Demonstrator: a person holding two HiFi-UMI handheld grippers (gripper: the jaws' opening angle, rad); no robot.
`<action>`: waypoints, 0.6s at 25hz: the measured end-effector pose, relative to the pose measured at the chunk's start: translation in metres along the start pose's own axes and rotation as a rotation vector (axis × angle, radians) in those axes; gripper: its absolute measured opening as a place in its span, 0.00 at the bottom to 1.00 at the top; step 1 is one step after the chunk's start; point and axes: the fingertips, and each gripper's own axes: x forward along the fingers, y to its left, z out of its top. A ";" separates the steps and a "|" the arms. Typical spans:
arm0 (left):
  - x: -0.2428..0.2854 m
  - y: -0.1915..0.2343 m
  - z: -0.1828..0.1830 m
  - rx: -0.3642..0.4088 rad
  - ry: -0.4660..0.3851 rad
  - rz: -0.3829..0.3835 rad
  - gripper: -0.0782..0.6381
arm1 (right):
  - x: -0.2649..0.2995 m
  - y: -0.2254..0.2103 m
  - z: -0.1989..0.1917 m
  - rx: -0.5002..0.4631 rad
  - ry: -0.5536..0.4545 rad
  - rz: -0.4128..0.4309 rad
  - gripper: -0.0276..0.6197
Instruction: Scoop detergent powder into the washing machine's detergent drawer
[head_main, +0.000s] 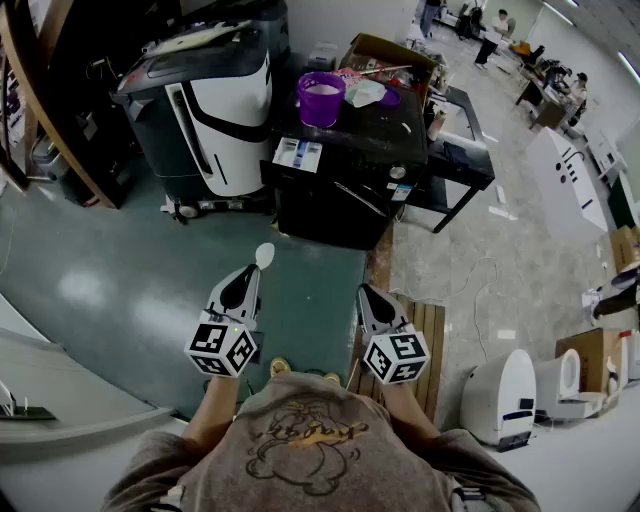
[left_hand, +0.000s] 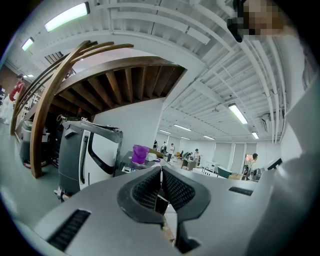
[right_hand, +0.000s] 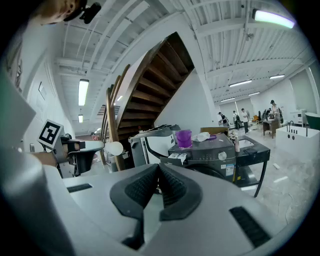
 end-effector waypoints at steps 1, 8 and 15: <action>0.002 0.003 0.001 -0.002 -0.001 -0.001 0.14 | 0.004 0.001 0.000 0.001 0.000 0.000 0.04; 0.014 0.024 0.002 -0.012 0.009 -0.026 0.14 | 0.027 0.008 0.003 0.019 -0.007 -0.027 0.04; 0.024 0.047 0.004 0.023 0.006 -0.081 0.14 | 0.046 0.018 -0.004 0.012 -0.015 -0.086 0.04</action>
